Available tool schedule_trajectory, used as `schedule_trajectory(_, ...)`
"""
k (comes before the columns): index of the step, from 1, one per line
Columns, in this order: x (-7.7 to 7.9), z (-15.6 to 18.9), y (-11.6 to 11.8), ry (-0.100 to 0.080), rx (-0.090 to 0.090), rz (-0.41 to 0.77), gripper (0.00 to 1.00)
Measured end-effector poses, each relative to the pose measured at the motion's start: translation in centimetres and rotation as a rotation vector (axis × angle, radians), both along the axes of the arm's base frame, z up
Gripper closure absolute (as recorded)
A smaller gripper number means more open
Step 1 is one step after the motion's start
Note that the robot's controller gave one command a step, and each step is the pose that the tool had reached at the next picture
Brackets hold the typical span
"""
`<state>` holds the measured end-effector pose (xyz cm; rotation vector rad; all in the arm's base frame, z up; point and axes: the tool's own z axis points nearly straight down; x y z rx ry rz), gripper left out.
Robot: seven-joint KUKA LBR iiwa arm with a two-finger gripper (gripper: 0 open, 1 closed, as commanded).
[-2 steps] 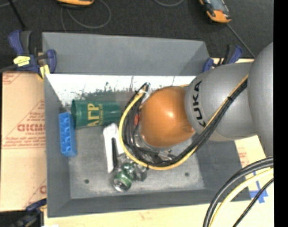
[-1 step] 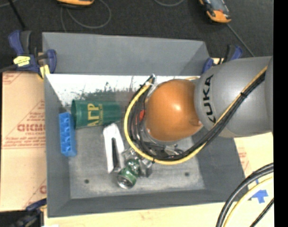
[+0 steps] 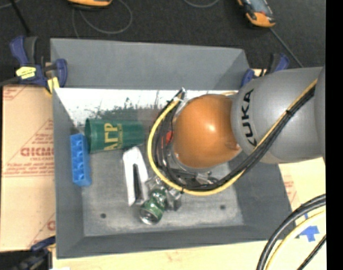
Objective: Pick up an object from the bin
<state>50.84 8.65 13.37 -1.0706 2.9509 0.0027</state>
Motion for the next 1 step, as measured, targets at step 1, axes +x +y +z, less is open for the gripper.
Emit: schedule_trajectory(1, 0.0, 0.0, 0.0, 0.0, 0.0, 0.0, 1.0)
